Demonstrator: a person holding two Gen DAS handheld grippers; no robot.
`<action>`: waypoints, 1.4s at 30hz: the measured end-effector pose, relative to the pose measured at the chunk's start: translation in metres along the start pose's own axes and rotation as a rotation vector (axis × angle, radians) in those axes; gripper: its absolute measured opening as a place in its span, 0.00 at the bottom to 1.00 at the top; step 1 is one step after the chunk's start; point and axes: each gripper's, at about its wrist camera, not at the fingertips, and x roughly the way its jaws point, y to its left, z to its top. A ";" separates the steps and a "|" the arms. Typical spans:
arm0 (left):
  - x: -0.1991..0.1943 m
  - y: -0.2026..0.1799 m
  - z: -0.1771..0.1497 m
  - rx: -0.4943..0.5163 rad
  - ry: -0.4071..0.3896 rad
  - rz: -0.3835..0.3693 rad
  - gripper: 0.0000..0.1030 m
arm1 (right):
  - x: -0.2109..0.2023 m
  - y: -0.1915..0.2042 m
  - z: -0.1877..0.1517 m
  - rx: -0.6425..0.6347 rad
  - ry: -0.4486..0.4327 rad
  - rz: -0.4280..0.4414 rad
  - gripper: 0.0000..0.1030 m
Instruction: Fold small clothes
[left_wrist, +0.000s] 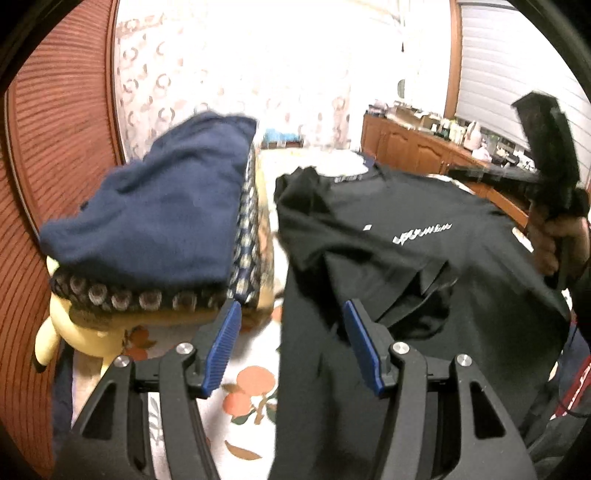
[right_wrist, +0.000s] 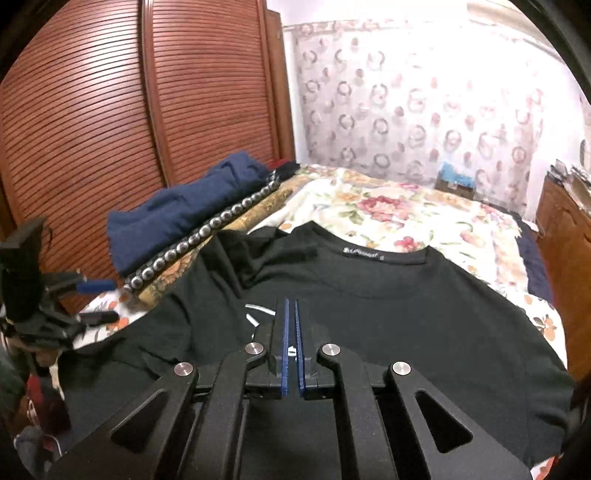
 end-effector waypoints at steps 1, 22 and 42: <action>-0.002 -0.001 0.003 0.001 -0.005 0.000 0.57 | 0.004 0.004 -0.002 -0.014 0.013 0.013 0.01; -0.004 -0.021 0.001 -0.017 -0.011 -0.025 0.57 | 0.060 0.060 -0.028 -0.046 0.163 0.216 0.01; 0.017 -0.034 -0.006 -0.015 0.031 -0.046 0.57 | -0.002 -0.033 -0.027 0.032 0.073 -0.206 0.25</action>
